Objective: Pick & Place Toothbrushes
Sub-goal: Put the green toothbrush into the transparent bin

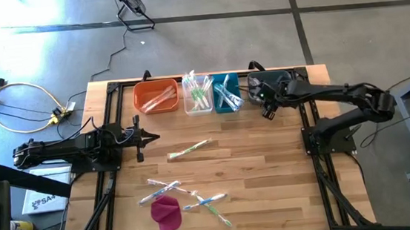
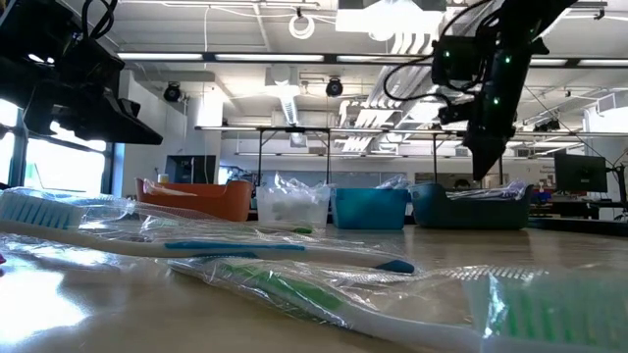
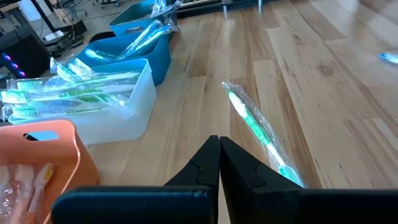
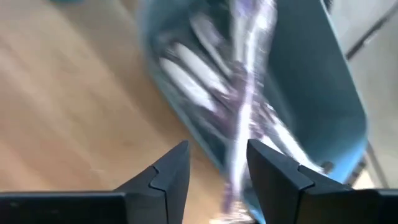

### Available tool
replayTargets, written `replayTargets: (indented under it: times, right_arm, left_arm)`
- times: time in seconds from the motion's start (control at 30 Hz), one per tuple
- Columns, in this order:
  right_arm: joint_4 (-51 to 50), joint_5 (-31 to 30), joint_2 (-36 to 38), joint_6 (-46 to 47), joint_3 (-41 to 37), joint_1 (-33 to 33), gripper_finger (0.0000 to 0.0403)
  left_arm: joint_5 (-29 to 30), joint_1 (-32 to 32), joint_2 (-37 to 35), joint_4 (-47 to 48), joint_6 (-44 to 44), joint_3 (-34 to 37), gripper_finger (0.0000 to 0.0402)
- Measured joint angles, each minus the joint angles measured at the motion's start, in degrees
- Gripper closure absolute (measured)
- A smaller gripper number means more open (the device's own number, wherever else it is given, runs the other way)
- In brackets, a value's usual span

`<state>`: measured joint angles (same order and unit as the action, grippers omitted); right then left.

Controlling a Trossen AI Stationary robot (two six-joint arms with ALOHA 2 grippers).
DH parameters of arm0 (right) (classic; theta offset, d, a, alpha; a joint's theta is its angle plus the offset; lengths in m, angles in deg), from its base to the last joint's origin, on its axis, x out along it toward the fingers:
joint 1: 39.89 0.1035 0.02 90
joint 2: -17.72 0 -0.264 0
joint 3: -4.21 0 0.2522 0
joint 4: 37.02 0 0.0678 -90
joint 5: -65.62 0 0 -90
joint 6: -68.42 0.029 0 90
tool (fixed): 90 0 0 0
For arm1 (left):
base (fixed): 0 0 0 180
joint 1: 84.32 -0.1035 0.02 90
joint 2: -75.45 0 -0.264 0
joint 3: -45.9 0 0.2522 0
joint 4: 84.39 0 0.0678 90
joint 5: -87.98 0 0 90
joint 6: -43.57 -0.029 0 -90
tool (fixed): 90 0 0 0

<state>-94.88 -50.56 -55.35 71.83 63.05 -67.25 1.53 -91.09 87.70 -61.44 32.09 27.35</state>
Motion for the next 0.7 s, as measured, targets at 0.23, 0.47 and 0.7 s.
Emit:
replayTargets:
  times: [0.23,0.47,0.7]
  right_arm:
    - [-0.7,7.7,0.0,10.2,4.7,8.4,0.028]
    - [10.9,18.9,0.0,13.1,6.1,15.9,0.0298]
    - [24.2,23.2,0.0,12.9,6.1,21.6,0.0302]
  left_arm:
    - [0.0,0.0,0.0,0.0,0.1,0.0,0.0396]
    - [0.0,0.0,0.0,0.0,0.1,0.0,0.0396]
    - [0.0,0.0,0.0,0.0,3.4,0.0,0.0396]
